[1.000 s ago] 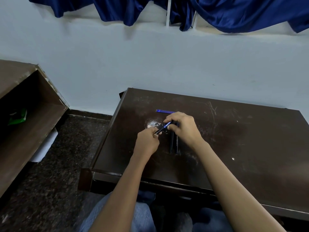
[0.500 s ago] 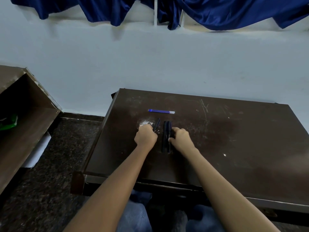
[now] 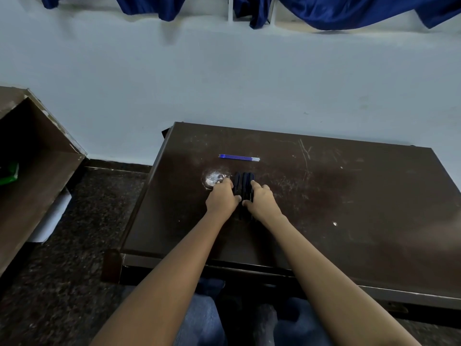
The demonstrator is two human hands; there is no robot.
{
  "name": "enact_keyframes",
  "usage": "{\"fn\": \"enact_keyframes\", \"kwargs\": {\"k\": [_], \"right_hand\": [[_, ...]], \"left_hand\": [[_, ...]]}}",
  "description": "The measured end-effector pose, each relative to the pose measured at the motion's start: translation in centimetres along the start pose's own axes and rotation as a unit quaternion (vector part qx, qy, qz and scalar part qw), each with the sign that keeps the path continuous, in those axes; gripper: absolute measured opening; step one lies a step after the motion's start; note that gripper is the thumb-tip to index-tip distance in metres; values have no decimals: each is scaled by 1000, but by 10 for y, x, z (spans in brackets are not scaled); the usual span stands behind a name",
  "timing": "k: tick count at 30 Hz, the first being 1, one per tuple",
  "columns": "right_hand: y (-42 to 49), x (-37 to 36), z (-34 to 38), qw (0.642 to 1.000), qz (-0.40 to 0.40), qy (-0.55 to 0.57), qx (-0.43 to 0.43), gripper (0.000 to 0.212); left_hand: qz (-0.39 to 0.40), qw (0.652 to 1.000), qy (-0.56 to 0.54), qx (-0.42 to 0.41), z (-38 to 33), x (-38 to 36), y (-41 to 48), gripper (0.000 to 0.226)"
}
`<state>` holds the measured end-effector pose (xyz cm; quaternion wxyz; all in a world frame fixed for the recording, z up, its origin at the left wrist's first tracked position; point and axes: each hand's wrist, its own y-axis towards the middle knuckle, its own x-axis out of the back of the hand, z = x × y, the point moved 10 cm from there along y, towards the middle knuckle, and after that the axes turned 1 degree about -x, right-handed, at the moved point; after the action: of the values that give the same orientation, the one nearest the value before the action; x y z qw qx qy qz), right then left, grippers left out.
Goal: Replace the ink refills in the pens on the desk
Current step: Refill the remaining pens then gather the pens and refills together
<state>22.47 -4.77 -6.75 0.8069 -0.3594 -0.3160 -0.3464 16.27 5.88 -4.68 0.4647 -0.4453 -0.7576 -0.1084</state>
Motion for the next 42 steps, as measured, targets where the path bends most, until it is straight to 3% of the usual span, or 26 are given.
{"fn": "enact_keyframes", "kwargs": {"k": [21, 42], "right_hand": [[3, 0, 7, 999, -28, 13, 19, 68], [14, -28, 47, 999, -18, 40, 32, 71]], "left_hand": [[29, 999, 14, -10, -4, -5, 2, 42], [27, 996, 59, 64, 29, 31, 2, 41]]}}
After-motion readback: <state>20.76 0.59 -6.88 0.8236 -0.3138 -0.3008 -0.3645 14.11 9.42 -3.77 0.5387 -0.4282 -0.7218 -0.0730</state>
